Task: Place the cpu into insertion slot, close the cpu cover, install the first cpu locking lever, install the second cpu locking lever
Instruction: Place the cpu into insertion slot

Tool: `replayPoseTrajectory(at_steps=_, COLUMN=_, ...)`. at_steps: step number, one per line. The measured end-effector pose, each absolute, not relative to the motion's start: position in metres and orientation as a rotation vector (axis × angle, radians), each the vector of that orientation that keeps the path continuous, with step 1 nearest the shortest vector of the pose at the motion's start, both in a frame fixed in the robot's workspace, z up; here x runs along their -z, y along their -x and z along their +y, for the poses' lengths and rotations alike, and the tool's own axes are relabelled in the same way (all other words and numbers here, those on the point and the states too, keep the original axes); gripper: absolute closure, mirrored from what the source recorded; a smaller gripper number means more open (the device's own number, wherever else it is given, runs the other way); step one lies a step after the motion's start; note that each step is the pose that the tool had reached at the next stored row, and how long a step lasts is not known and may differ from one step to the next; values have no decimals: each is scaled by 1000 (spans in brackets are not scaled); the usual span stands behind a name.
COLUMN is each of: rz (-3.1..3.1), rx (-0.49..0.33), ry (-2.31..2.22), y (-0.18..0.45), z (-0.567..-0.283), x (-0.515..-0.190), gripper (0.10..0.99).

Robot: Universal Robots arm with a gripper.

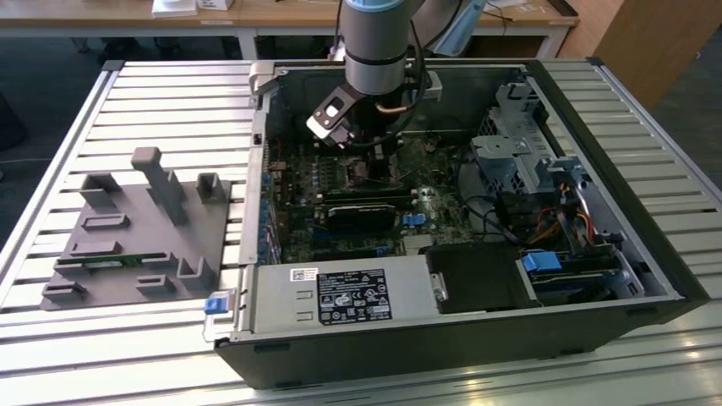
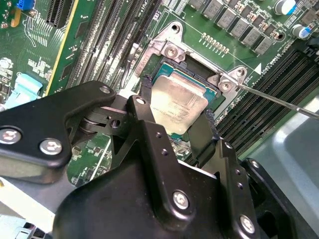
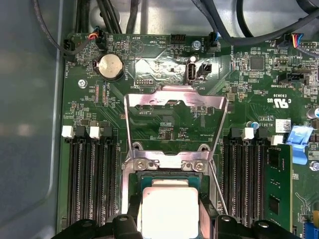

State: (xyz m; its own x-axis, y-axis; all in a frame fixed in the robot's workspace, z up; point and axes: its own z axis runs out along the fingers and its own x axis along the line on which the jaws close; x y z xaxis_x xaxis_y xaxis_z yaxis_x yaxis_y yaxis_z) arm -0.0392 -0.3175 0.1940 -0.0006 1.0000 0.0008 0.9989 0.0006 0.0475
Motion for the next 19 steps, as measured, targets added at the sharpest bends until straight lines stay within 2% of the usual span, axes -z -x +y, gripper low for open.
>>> replayPoseTrajectory(at_steps=19, rz=2198, rx=-53, ry=-2197, y=38, z=-318, x=-194, gripper=537)
